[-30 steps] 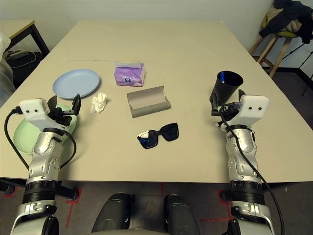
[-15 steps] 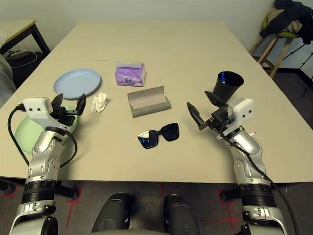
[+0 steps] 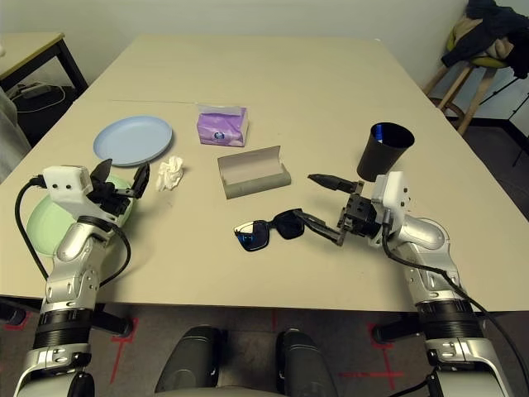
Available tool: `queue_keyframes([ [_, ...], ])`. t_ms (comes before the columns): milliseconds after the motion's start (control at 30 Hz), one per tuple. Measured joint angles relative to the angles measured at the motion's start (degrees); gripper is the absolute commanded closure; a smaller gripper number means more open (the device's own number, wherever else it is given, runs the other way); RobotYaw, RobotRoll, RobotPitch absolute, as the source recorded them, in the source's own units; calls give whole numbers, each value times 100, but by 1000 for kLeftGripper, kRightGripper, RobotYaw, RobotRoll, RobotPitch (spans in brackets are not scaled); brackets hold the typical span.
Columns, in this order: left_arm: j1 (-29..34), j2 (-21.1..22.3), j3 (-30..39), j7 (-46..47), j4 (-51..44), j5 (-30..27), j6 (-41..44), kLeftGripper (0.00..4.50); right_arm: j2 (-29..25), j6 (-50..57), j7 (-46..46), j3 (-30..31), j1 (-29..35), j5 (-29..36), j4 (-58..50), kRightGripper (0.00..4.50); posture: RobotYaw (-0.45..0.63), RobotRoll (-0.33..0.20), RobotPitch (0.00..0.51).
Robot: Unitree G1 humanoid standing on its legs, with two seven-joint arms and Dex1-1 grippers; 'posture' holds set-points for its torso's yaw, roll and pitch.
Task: Organize and tidy the items on the table.
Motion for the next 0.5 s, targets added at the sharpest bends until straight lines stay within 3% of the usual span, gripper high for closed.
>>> queue_keyframes([
  [333,-80,753,325,-54,-579,-650,2299,0,-11,-66,309,17,-23,-30,151,21,240,0,29],
  [500,-453,1087,759,288,-500,-844,3510,0,107,-92,305,99,-94,-64,182,21,244,0,31],
])
